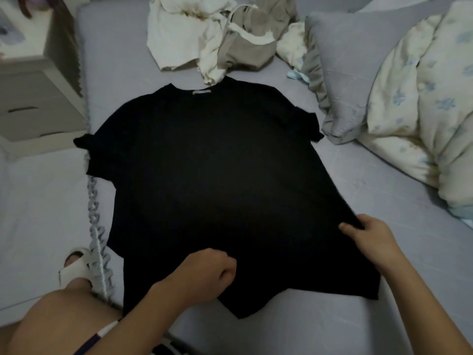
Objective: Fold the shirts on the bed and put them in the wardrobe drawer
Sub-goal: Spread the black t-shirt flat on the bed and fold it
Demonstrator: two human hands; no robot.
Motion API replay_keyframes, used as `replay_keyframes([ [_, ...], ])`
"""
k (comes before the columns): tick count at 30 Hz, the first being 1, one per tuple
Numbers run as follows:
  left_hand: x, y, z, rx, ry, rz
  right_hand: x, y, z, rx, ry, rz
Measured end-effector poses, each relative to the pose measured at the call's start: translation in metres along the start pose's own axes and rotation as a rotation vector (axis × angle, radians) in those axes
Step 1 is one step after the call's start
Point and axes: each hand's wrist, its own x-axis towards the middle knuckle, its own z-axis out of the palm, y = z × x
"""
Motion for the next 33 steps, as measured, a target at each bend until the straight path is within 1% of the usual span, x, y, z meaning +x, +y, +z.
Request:
replay_keyframes([
  [1, 0.0, 0.001, -0.001, 0.023, -0.066, -0.005, 0.0, 0.0, 0.001, -0.05, -0.073, 0.02],
  [2, 0.001, 0.001, -0.002, 0.026, -0.093, -0.012, 0.001, -0.002, 0.003, -0.09, -0.12, 0.032],
  [3, 0.005, 0.003, -0.004, -0.003, -0.073, -0.017, 0.004, -0.009, 0.006, -0.106, -0.102, 0.021],
  [4, 0.011, 0.005, -0.007, -0.059, -0.002, -0.016, 0.012, -0.017, 0.007, -0.107, -0.028, -0.019],
  [6, 0.032, 0.013, -0.019, -0.179, 0.22, -0.009, 0.037, -0.04, 0.01, -0.032, 0.131, -0.144],
  [7, 0.046, 0.016, -0.025, -0.198, 0.324, -0.002, 0.053, -0.055, 0.012, 0.056, 0.167, -0.186],
  [8, 0.063, 0.018, -0.032, -0.175, 0.39, 0.002, 0.07, -0.072, 0.015, 0.16, 0.174, -0.197],
  [9, 0.081, 0.018, -0.038, -0.12, 0.4, -0.018, 0.089, -0.088, 0.019, 0.257, 0.168, -0.182],
  [10, 0.099, 0.017, -0.045, -0.045, 0.344, -0.072, 0.107, -0.104, 0.022, 0.347, 0.157, -0.149],
  [12, 0.131, 0.012, -0.062, 0.112, 0.118, -0.212, 0.142, -0.134, 0.026, 0.483, 0.149, -0.093],
  [13, 0.143, 0.009, -0.069, 0.155, 0.017, -0.261, 0.157, -0.147, 0.028, 0.519, 0.155, -0.074],
  [15, 0.163, 0.002, -0.072, 0.162, -0.122, -0.316, 0.182, -0.166, 0.031, 0.5, 0.172, -0.027],
  [16, 0.17, -0.001, -0.07, 0.161, -0.158, -0.332, 0.193, -0.171, 0.031, 0.408, 0.18, 0.003],
  [18, 0.179, -0.004, -0.063, 0.183, -0.184, -0.352, 0.215, -0.18, 0.027, 0.182, 0.18, 0.023],
  [19, 0.181, -0.006, -0.06, 0.19, -0.186, -0.354, 0.224, -0.186, 0.023, 0.135, 0.166, 0.007],
  [21, 0.183, -0.012, -0.055, 0.187, -0.185, -0.338, 0.237, -0.202, 0.01, 0.177, 0.178, -0.052],
  [22, 0.184, -0.014, -0.054, 0.182, -0.192, -0.325, 0.239, -0.21, 0.003, 0.238, 0.226, -0.082],
  [24, 0.186, -0.018, -0.054, 0.175, -0.21, -0.308, 0.233, -0.219, -0.007, 0.377, 0.398, -0.15],
  [25, 0.187, -0.017, -0.054, 0.174, -0.214, -0.303, 0.228, -0.22, -0.008, 0.392, 0.484, -0.192],
  [26, 0.187, -0.016, -0.054, 0.175, -0.21, -0.301, 0.223, -0.218, -0.006, 0.345, 0.53, -0.229],
  [29, 0.185, -0.009, -0.055, 0.207, -0.188, -0.303, 0.223, -0.213, 0.008, 0.071, 0.475, -0.256],
  [32, 0.182, -0.005, -0.06, 0.213, -0.188, -0.299, 0.224, -0.234, 0.018, 0.027, 0.492, -0.325],
  [33, 0.18, -0.005, -0.061, 0.214, -0.188, -0.298, 0.226, -0.239, 0.021, -0.029, 0.459, -0.312],
])
